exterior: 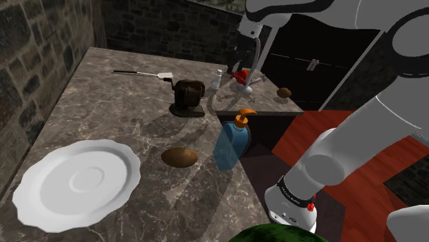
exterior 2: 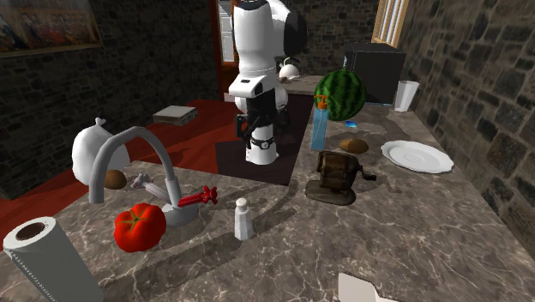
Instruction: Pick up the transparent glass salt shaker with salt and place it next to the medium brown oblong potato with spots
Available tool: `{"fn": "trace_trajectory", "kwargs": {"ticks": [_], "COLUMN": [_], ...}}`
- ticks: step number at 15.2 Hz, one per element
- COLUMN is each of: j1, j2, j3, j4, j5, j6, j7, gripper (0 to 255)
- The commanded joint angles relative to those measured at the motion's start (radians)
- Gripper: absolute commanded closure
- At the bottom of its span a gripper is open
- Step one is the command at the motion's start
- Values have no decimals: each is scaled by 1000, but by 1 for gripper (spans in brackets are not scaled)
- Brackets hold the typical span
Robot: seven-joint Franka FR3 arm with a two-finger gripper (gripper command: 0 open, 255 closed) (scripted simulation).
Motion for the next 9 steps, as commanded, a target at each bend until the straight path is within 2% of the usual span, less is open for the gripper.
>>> {"fn": "trace_trajectory", "kwargs": {"ticks": [1,9], "j1": [-7,-63], "j2": [80,402], "j3": [-16,-55], "j4": [67,399], "j5": [14,93], "j6": [9,-19], "j7": [-23,-102], "gripper": [0,0]}}
